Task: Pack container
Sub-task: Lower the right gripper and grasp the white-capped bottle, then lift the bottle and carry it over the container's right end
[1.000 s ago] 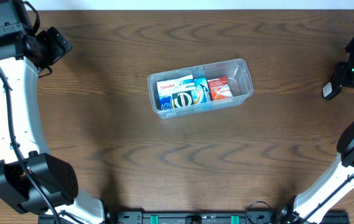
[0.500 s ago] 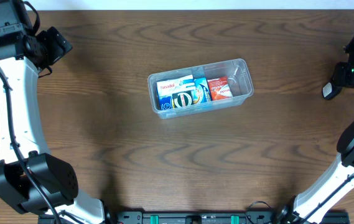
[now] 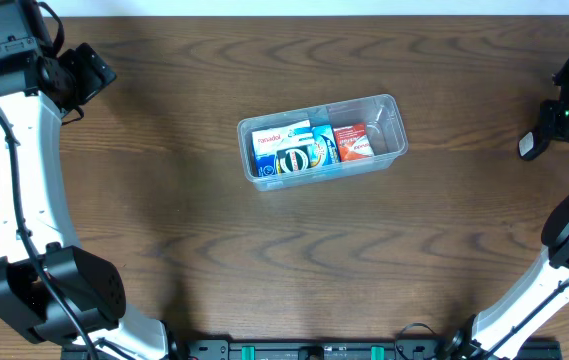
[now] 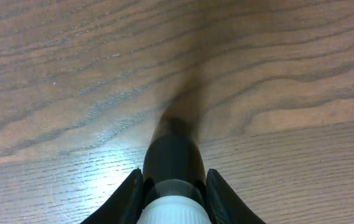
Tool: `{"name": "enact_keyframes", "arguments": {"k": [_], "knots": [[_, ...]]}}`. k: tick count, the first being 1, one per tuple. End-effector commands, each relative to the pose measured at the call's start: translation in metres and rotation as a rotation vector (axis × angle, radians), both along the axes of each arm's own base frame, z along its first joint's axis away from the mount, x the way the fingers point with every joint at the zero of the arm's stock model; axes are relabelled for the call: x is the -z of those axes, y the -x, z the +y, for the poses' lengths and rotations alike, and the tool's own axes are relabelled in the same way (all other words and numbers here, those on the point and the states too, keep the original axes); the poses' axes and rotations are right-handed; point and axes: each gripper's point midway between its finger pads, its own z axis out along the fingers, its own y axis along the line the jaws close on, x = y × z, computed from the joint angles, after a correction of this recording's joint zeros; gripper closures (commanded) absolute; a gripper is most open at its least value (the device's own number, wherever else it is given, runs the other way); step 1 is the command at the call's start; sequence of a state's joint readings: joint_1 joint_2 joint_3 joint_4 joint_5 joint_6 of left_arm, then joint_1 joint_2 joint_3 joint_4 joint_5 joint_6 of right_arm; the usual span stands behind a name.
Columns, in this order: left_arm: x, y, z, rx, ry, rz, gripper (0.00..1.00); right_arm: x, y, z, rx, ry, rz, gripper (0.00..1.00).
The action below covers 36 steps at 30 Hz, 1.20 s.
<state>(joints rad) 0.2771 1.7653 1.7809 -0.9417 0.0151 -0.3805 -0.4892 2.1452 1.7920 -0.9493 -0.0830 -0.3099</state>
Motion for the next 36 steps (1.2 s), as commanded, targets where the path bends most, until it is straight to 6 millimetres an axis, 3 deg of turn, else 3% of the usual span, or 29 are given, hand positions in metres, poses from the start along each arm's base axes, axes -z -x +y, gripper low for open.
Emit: {"name": "enact_keyframes", "arguments": {"k": [1,7,14,18,23,29,36], "knots": [[0.001,0.001,0.003,-0.003,-0.012,0.009,0.02,0.004,-0.003,0.001,0.000,-0.033,-0.009,0.75],[0.001,0.001,0.003,-0.003,-0.012,0.009,0.02,-0.010,-0.012,0.008,-0.019,-0.028,-0.033,0.82],[0.001,0.001,0.003,-0.003,-0.012,0.009,0.02,-0.066,-0.032,0.042,-0.049,-0.031,-0.066,0.82],[0.001,0.001,0.003,-0.003,-0.012,0.009,0.02,-0.101,-0.045,0.078,-0.117,-0.025,-0.098,0.82],[0.001,0.001,0.003,-0.003,-0.012,0.009,0.02,-0.135,-0.062,0.142,-0.213,-0.035,-0.153,0.82],[0.001,0.001,0.003,-0.003,-0.012,0.009,0.02,-0.142,-0.069,0.221,-0.359,-0.047,-0.164,0.82],[0.001,0.001,0.003,-0.003,-0.012,0.009,0.02,-0.146,-0.073,0.285,-0.481,-0.027,-0.202,0.83]]}}
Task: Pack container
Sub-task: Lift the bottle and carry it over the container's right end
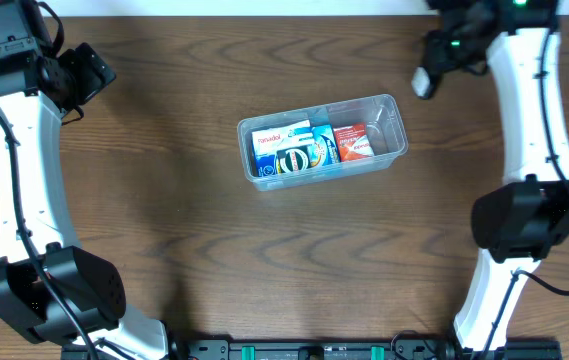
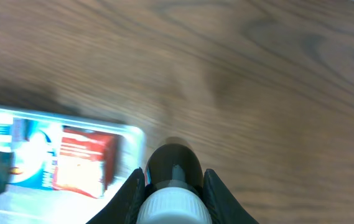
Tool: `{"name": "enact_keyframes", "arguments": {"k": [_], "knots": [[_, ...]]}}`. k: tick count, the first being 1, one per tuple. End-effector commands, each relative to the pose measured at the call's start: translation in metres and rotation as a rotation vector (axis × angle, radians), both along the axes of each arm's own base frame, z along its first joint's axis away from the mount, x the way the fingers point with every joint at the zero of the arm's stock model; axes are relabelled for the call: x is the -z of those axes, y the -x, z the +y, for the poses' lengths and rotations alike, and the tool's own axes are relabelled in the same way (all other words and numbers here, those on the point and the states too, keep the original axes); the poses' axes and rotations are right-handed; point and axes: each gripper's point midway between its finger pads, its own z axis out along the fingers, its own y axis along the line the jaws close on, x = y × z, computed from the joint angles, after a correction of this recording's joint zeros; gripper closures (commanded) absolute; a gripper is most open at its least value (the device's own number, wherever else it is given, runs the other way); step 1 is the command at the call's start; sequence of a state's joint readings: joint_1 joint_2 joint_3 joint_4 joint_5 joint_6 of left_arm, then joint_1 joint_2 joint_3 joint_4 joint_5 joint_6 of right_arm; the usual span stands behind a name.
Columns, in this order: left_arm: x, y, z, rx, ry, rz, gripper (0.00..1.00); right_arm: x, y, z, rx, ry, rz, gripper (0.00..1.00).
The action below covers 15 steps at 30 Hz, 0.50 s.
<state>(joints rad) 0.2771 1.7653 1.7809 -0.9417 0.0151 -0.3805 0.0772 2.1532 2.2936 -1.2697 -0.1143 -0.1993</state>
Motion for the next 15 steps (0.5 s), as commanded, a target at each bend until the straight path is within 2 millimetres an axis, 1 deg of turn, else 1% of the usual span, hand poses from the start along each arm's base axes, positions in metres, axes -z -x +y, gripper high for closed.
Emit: {"name": "enact_keyframes", "arguments": {"k": [1,4,8,15], "knots": [[0.001,0.001,0.003,-0.003,-0.012,0.009,0.02,-0.010,-0.001,0.020,-0.020,0.000,-0.028,0.83],[0.001,0.001,0.003,-0.003,-0.012,0.009,0.02,-0.010,0.002,0.037,-0.054,0.000,-0.027,0.83],[0.001,0.001,0.003,-0.003,-0.012,0.009,0.02,-0.008,0.008,0.052,-0.075,-0.004,-0.013,0.83],[0.001,0.001,0.003,-0.003,-0.012,0.009,0.02,0.000,0.019,0.066,-0.082,-0.008,0.032,0.83]]}}
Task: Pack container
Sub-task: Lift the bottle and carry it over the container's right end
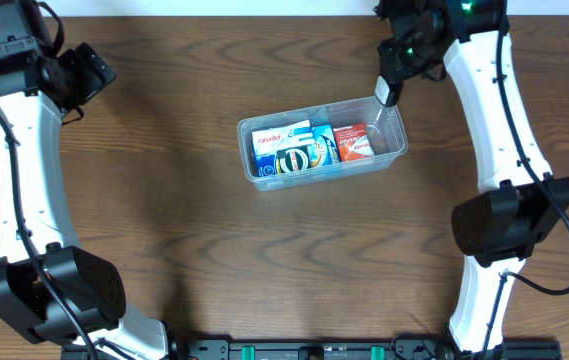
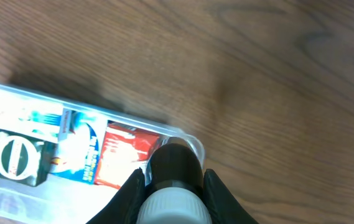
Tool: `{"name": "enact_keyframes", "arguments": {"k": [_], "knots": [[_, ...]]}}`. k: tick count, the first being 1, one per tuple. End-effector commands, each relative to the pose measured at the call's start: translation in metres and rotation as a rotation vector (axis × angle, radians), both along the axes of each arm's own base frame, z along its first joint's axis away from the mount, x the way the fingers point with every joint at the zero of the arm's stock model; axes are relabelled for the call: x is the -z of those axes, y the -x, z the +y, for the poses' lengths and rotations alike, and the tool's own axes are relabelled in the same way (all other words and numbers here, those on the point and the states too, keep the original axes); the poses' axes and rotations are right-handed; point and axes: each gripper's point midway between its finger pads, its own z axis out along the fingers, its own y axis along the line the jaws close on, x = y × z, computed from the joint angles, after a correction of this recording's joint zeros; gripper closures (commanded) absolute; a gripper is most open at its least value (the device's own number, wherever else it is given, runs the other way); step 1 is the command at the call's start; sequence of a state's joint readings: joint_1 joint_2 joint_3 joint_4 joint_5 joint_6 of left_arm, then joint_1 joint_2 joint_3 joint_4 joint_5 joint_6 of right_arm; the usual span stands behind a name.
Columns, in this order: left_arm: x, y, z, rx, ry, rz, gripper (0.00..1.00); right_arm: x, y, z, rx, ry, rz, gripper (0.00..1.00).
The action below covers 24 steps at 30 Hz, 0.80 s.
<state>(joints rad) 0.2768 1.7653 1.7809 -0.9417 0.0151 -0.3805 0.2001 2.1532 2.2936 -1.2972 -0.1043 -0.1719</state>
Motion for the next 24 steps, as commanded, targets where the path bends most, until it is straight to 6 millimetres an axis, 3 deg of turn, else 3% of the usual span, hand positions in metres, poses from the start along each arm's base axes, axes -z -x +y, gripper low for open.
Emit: {"name": "enact_keyframes", "arguments": {"k": [1,11,24], "knots": [[0.001,0.001,0.003,-0.003,-0.012,0.009,0.02,-0.001,0.004,0.009,0.016,-0.011,0.012,0.83],[0.001,0.001,0.003,-0.003,-0.012,0.009,0.02,0.010,0.021,0.014,0.005,0.005,0.084,0.85],[0.001,0.001,0.003,-0.003,-0.012,0.009,0.02,0.055,0.020,0.018,0.011,0.010,0.126,0.83]]}}
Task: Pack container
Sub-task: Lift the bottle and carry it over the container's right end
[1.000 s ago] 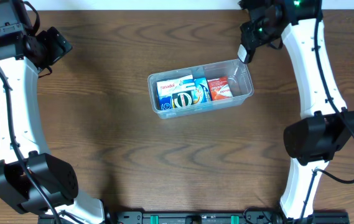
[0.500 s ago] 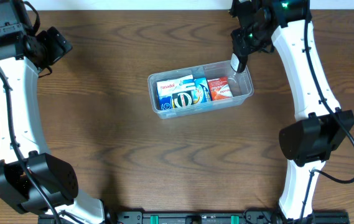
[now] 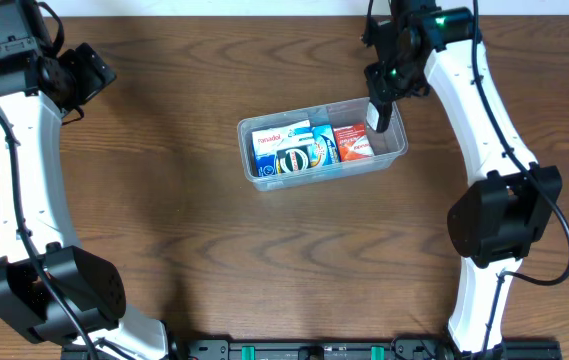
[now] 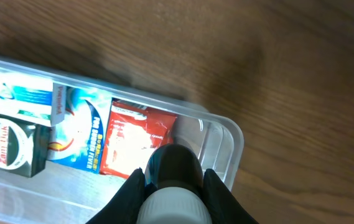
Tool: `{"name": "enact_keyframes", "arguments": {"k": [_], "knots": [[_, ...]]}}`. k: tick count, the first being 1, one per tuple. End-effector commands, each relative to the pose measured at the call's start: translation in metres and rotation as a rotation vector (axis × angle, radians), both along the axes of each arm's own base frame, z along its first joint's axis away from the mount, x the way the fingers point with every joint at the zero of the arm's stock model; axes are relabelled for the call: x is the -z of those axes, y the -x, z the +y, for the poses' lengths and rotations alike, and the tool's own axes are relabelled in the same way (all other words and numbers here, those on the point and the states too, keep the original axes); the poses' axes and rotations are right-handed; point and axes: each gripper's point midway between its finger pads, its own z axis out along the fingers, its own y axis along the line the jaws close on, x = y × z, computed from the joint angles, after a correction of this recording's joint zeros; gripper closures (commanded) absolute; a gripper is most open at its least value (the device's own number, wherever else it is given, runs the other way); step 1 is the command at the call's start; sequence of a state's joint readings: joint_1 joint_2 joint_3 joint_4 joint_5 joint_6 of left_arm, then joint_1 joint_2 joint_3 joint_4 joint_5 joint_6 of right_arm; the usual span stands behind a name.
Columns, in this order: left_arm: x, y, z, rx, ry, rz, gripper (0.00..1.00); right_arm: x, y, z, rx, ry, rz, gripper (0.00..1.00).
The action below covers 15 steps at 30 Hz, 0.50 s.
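A clear plastic container [image 3: 397, 128] sits mid-table, holding a white-blue box [image 3: 268, 141], a dark round-labelled box [image 3: 296, 158], a blue box [image 3: 324, 145] and a red box [image 3: 353, 140]. My right gripper [image 3: 381, 113] hangs over the container's empty right end, shut on a dark bottle with a white cap [image 4: 174, 167]. In the right wrist view the bottle covers part of the red box [image 4: 136, 142] and the container's rim [image 4: 234, 134]. My left gripper [image 3: 92, 72] is far off at the top left; its jaws are not readable.
The wooden table [image 3: 164, 230] surrounds the container. The left arm [image 3: 19, 150] runs down the left side, and the right arm [image 3: 489, 110] down the right side.
My right gripper, still holding the bottle, moved slightly left and nearer, from the container's far right corner to over its empty right end. The left arm stayed put.
The right gripper held the bottle over bare table at the far right edge. Then it was behind the container's right end, then at its far right corner. Now it hangs over the empty right compartment. Left arm unchanged throughout.
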<state>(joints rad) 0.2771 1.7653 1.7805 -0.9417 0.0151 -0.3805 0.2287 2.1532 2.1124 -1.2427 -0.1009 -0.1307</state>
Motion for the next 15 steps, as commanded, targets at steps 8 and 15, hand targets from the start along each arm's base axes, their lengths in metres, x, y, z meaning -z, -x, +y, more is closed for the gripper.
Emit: {"name": "enact_keyframes", "arguments": {"k": [8,15], "knots": [[0.001,0.001,0.003,-0.003,-0.012,0.008,0.02,0.019,0.001,-0.009,0.107,0.108,-0.001,0.83],[0.001,0.001,0.003,-0.003,-0.012,0.008,0.02,0.036,0.004,0.004,0.097,0.119,-0.001,0.83]]}}
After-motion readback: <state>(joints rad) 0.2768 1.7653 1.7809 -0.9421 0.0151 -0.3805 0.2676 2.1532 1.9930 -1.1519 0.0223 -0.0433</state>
